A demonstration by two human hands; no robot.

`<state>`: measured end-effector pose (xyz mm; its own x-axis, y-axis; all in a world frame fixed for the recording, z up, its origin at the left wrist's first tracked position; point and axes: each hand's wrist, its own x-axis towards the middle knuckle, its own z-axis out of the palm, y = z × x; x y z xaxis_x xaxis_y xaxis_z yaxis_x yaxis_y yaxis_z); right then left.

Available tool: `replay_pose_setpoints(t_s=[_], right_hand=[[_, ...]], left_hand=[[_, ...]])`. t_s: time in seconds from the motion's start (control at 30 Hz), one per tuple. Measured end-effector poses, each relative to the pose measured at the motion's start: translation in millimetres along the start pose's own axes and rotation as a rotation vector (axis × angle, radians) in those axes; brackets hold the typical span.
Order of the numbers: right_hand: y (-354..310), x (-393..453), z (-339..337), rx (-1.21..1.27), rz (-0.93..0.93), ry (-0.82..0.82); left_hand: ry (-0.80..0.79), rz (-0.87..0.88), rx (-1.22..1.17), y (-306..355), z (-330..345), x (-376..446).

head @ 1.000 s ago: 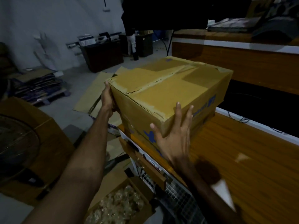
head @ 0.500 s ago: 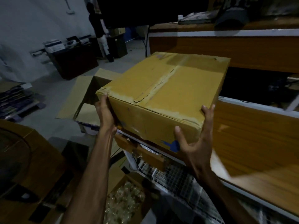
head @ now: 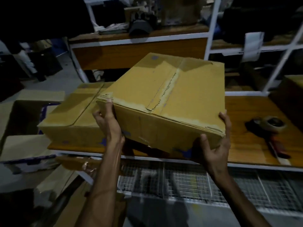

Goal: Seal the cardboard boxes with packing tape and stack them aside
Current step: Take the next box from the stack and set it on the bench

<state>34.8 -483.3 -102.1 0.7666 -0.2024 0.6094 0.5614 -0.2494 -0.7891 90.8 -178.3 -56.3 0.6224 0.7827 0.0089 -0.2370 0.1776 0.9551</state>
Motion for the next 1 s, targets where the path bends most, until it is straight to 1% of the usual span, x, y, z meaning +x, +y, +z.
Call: replay_pose_setpoints(t_s=[0.03, 0.1, 0.17, 0.23, 0.33, 0.43, 0.53, 0.63, 0.77, 1.0], right_hand=[[10.5, 2.1, -14.1, -0.013, 0.027, -0.022], [27.0, 8.2, -47.4, -0.053, 0.082, -0.011], [43.4, 16.8, -74.9, -0.075, 0.124, -0.025], [65.4, 23.9, -96.5, -0.108, 0.177, -0.082], [99.8, 32.7, -128.0, -0.135, 0.251, -0.175], [122.5, 33.8, -149.5, -0.202, 0.284, -0.251], [136.0, 28.9, -162.6, -0.245, 0.284, -0.313], [147.3, 20.8, -168.6, -0.282, 0.275, -0.366], [158.5, 21.1, -171.8, -0.285, 0.273, -0.375], [179.8, 46.8, -183.1, -0.352, 0.291, -0.433]], left_hand=[[0.009, -0.019, 0.015, -8.0, 6.3, -11.8], [-0.011, -0.033, 0.066, -26.4, 25.2, -43.5], [0.015, -0.047, 0.069, -43.0, 39.4, -68.7], [0.031, -0.117, 0.058, -69.4, 52.1, -84.1], [0.062, -0.174, 0.068, -101.7, 65.6, -118.9], [0.060, -0.212, 0.101, -120.7, 76.6, -137.3], [0.027, -0.215, 0.154, -139.0, 79.3, -146.7], [-0.006, -0.284, 0.219, -157.1, 75.2, -154.2], [-0.040, -0.264, 0.222, -160.9, 71.1, -157.4], [-0.079, -0.246, 0.287, -167.2, 72.5, -157.3]])
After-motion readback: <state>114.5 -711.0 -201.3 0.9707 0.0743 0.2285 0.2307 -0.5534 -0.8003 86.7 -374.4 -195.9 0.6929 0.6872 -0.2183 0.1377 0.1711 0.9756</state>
